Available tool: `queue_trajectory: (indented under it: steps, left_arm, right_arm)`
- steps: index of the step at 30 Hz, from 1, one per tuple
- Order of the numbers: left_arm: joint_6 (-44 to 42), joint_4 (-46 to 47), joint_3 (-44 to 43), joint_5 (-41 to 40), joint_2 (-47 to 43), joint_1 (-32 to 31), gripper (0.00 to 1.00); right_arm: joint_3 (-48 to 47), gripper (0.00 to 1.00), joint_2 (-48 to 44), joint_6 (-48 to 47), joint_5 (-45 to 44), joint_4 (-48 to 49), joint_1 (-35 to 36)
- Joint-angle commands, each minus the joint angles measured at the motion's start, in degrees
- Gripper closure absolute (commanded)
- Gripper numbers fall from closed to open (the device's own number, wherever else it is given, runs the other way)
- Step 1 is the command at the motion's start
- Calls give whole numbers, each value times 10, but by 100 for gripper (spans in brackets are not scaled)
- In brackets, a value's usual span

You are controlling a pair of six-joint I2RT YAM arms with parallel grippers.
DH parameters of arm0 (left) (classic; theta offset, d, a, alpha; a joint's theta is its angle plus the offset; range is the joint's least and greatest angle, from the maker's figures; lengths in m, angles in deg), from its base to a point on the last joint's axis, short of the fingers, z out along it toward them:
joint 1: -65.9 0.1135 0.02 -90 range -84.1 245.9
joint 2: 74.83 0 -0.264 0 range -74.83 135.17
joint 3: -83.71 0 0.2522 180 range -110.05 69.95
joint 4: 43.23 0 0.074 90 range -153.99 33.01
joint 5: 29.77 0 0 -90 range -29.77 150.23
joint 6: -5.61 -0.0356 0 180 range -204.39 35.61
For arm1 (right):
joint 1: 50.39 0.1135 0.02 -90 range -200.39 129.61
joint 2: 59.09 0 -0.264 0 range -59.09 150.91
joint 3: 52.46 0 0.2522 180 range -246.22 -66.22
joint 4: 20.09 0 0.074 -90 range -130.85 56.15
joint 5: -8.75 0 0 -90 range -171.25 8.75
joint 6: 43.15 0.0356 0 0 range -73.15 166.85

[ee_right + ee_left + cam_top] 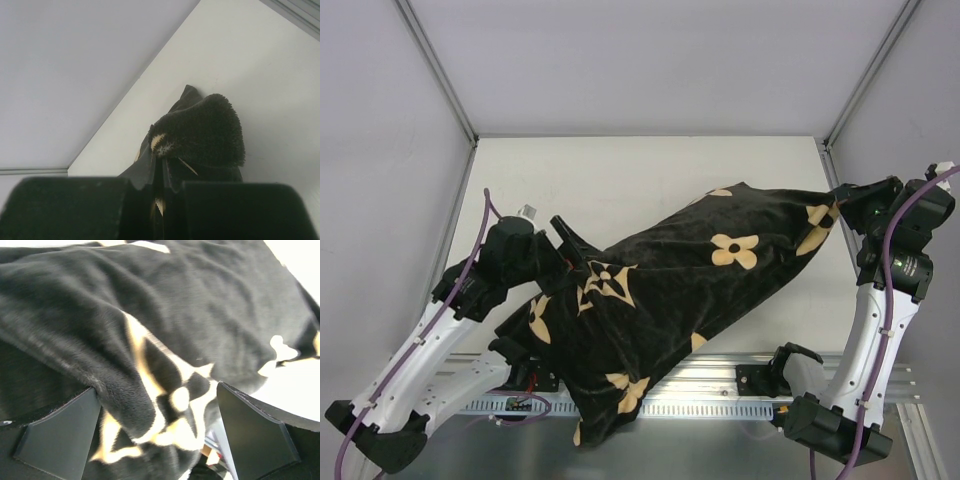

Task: Remove the pillowcase from the pillow

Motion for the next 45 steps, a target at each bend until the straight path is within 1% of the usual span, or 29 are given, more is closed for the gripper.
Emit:
queue_trajectory:
  steps: [1, 4, 8, 10, 13, 14, 15, 16, 18, 19, 21, 24, 25, 27, 28, 30, 33, 38, 42, 45]
  left_arm:
    - [36, 75, -4, 58, 37, 5, 3]
    - [47, 85, -7, 78, 56, 5, 3]
    - [55, 91, -12, 69, 51, 5, 3]
    - [64, 90, -4, 78, 42, 5, 3]
    - [82, 89, 41, 95, 15, 4, 5]
    - [91, 86, 76, 95, 1, 4, 5]
    - [101, 83, 96, 91, -32, 4, 6]
    - [129, 83, 132, 84, -52, 4, 6]
    - [159, 84, 158, 61, -100, 4, 5]
    - [173, 85, 168, 53, -107, 4, 4]
    - [169, 91, 170, 50, -104, 4, 3]
    - [160, 166, 184, 83, -68, 4, 3]
    - [158, 208, 185, 89, -57, 4, 3]
    - [151, 239, 184, 89, -29, 5, 3]
    - [147, 270, 181, 85, -24, 4, 4]
    - [127, 288, 162, 73, -10, 5, 5]
    - [78, 294, 119, 39, -12, 4, 6]
    - [11, 294, 73, -20, -52, 4, 7]
    - [-13, 308, 43, -11, -48, 5, 7]
    - [-15, 320, 39, 4, -37, 4, 7]
  right_arm:
    - [-3, 99, -14, 3, 17, 68, 6]
    - [-4, 99, -14, 1, 17, 68, 9]
    - [-1, 99, -14, 2, 17, 67, 11]
    - [-1, 99, -14, 2, 17, 67, 12]
    - [0, 99, -15, 0, 15, 67, 13]
    - [-1, 99, -15, -1, 16, 67, 13]
    - [-2, 99, -15, -1, 15, 66, 14]
    - [-2, 99, -14, -1, 15, 66, 15]
    - [-2, 99, -13, -2, 14, 65, 16]
    - [-1, 99, -12, -2, 14, 65, 17]
    - [-3, 99, -11, -2, 13, 67, 19]
    - [-4, 99, -10, -1, 12, 65, 20]
    - [-4, 99, -10, -1, 12, 64, 20]
    - [-5, 99, -12, -2, 12, 61, 21]
    - [-6, 99, -12, -3, 12, 61, 21]
    - [-7, 99, -13, -6, 12, 57, 23]
    - [-7, 99, -13, -9, 11, 55, 24]
    - [-5, 99, -12, -10, 12, 56, 27]
    - [0, 99, -11, -8, 13, 58, 28]
    - [1, 99, -10, -10, 16, 57, 30]
